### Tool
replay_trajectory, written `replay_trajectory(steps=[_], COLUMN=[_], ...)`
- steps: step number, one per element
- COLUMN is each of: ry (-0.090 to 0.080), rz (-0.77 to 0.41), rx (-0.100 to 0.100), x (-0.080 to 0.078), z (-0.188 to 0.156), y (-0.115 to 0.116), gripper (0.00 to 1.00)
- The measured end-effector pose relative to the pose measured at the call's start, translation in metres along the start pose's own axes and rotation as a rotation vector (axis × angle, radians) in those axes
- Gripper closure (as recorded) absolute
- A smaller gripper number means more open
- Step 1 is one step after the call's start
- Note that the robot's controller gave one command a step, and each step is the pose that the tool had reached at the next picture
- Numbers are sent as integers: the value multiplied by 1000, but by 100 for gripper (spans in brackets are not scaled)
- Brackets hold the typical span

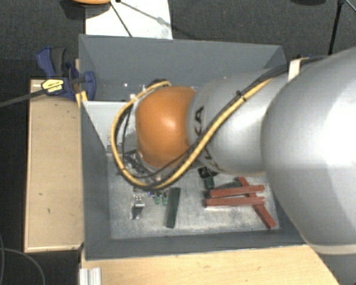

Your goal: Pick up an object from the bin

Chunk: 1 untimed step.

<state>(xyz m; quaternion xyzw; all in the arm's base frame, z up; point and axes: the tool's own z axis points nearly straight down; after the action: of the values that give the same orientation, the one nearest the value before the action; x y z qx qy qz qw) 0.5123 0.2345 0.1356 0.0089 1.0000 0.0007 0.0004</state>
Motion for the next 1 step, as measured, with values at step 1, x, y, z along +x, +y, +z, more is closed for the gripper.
replay_trajectory(steps=[1], ry=[0], rz=[0], rx=[0], x=[0], z=[0], y=[0], gripper=[0])
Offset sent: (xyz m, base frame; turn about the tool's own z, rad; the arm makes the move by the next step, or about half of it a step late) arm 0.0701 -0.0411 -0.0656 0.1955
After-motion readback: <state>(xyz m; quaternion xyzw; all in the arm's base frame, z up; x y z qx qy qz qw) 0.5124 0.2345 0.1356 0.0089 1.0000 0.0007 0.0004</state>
